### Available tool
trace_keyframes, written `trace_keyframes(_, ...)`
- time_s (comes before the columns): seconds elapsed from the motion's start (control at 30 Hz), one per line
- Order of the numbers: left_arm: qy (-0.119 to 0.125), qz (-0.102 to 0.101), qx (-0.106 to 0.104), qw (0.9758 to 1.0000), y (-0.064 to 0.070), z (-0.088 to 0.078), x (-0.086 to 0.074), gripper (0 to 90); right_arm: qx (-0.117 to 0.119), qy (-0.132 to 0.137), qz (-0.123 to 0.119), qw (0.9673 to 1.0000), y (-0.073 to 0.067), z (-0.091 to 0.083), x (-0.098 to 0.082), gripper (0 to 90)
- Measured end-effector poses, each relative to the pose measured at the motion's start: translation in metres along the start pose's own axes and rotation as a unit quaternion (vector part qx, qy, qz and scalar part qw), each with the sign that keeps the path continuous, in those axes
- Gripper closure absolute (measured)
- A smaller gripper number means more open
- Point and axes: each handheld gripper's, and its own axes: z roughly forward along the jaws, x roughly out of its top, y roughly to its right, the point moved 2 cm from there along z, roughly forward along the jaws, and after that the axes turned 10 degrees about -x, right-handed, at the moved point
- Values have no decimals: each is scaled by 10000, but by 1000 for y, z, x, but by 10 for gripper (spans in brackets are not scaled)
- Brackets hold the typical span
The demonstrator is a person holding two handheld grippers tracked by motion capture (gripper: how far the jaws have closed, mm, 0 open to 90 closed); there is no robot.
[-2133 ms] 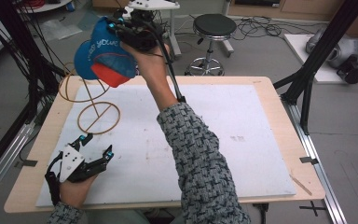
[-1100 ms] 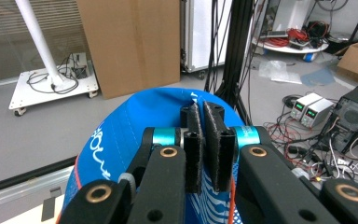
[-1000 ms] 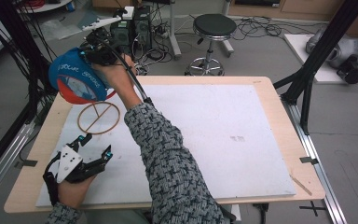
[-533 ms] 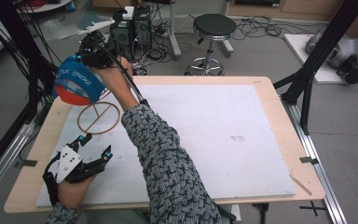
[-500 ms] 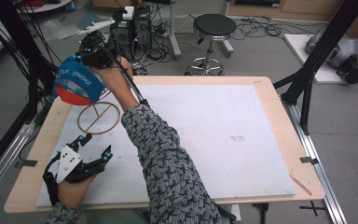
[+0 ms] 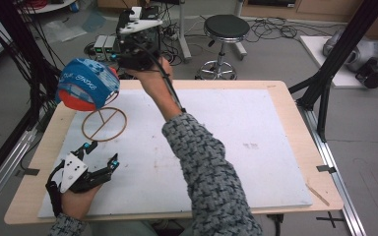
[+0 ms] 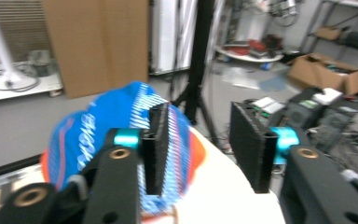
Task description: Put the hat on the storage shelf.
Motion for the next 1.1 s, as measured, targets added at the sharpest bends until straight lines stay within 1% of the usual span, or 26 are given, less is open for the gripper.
trace_keyframes(0.07,0,2,-3,10000,0,0,0,240,-194,65,15,9998,13,-17,-6,486)
trace_keyframes(0.13,15,-12,19,10000,-1,0,-1,240,-336,54,69,9994,27,-34,-12,479)
trace_keyframes(0.23,3,-42,23,10000,-2,0,-1,240,-566,65,163,9982,46,-59,-22,420)
trace_keyframes(0.33,3,-41,23,10000,-1,1,-1,240,-758,110,281,9967,63,-84,-34,396)
trace_keyframes(0.4,-8,-25,4,10000,-1,2,-1,240,-883,66,353,9954,74,-99,-45,366)
trace_keyframes(0.43,-10,-20,-13,10000,-1,3,-1,240,-930,86,382,9949,79,-107,-52,359)
trace_keyframes(0.47,-22,-13,-21,10000,-1,3,-1,240,-1045,17,465,9934,89,-122,-65,337)
trace_keyframes(0.5,-20,-14,-21,10000,-1,3,-1,240,-1045,17,465,9934,89,-122,-65,337)
trace_keyframes(0.63,-27,-24,-16,10000,-1,4,-2,240,-1236,23,712,9898,105,-154,-93,294)
trace_keyframes(0.67,-37,-16,-9,10000,-1,4,-2,240,-1334,12,775,9880,110,-164,-101,282)
trace_keyframes(0.77,-77,-29,-3,10000,-1,3,-2,240,-1446,38,918,9852,117,-185,-120,249)
trace_keyframes(0.8,-72,-35,5,10000,-1,3,-2,240,-1488,62,936,9844,118,-191,-125,238)
trace_keyframes(0.87,-70,-36,20,10000,-1,3,-3,240,-1613,79,913,9826,120,-207,-141,221)
trace_keyframes(1.0,-94,-29,38,9999,-1,3,-3,240,-1796,85,843,9801,116,-234,-169,212)
trace_keyframes(1.03,-88,-28,53,9999,-2,3,-3,240,-1884,123,816,9786,113,-247,-180,202)
trace_keyframes(1.07,-78,-37,56,9999,-2,3,-3,240,-1884,123,816,9786,113,-247,-180,202)
trace_keyframes(1.1,-81,-38,69,9999,-3,2,-3,240,-1882,163,848,9783,111,-252,-186,198)
